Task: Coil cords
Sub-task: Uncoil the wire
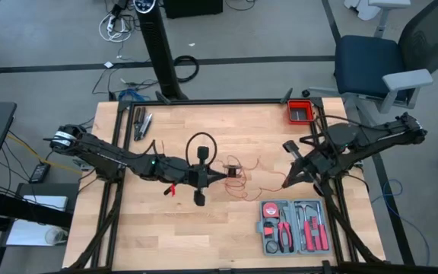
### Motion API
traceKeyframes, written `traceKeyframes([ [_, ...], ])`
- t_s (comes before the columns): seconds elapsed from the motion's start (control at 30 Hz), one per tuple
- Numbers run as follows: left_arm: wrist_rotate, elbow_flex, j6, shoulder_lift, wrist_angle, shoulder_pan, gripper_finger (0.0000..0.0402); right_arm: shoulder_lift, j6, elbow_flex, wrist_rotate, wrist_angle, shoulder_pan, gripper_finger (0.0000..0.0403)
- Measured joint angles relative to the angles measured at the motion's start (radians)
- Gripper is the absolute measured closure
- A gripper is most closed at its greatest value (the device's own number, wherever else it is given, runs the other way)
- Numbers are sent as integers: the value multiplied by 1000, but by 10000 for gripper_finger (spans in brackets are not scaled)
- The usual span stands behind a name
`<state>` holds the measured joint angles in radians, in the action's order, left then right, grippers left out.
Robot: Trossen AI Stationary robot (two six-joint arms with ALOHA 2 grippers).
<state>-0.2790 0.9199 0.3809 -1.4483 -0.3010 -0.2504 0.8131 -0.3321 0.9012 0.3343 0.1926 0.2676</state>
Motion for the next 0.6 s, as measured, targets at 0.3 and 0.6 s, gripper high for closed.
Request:
traceKeyframes([
  [0.3, 371, 0, -221, 0, 0, 0, 398, 42, -70, 0, -318, -97, -10, 403],
  [0.6, 592, 0, -315, 0, -108, -4, 398, 128, -38, 0, -586, -229, -15, 403],
])
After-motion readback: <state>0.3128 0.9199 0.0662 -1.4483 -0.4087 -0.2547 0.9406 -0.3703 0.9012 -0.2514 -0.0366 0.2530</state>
